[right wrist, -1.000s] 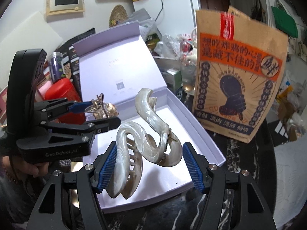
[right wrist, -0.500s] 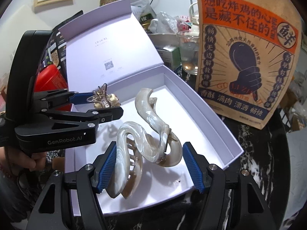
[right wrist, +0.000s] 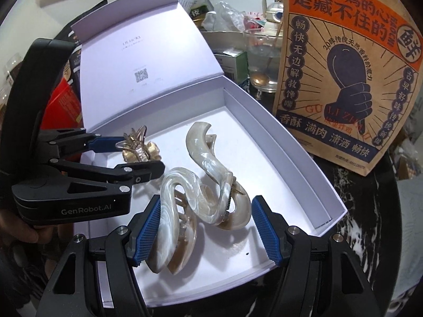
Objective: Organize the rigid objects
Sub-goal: 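Open the left gripper releasing the gold clip while the right releases the pearl clip in the box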
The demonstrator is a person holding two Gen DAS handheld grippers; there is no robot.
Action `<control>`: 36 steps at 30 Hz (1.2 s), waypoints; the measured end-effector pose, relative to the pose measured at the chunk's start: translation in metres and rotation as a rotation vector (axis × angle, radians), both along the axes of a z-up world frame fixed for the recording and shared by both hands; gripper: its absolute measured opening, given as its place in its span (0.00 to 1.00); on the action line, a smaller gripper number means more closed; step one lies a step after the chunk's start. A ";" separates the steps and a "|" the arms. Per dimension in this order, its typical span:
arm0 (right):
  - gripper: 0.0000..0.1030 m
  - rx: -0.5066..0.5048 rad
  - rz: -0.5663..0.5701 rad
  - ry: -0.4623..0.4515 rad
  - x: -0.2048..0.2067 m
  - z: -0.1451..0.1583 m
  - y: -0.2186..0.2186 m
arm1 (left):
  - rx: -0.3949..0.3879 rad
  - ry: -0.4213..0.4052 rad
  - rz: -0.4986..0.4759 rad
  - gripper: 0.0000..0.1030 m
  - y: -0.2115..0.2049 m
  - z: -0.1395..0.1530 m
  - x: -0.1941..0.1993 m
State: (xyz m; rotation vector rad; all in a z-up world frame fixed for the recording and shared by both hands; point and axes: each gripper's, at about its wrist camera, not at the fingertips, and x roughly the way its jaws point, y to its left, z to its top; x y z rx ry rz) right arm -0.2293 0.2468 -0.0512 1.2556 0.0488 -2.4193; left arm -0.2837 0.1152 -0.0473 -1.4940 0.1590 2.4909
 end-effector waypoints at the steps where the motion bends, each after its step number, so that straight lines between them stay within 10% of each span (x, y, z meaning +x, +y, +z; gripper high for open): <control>1: 0.67 0.001 0.001 -0.004 0.000 0.000 0.000 | 0.001 -0.004 0.003 0.57 -0.001 -0.001 0.000; 11: 0.81 0.023 -0.024 0.014 0.006 0.008 0.002 | -0.016 -0.034 0.018 0.58 -0.005 -0.001 0.007; 16: 0.81 0.030 -0.039 0.023 0.012 0.012 0.006 | -0.037 -0.046 0.033 0.77 -0.003 0.000 0.012; 36: 0.81 0.031 -0.084 0.128 0.053 0.056 0.017 | -0.032 0.075 0.054 0.77 -0.004 0.062 0.054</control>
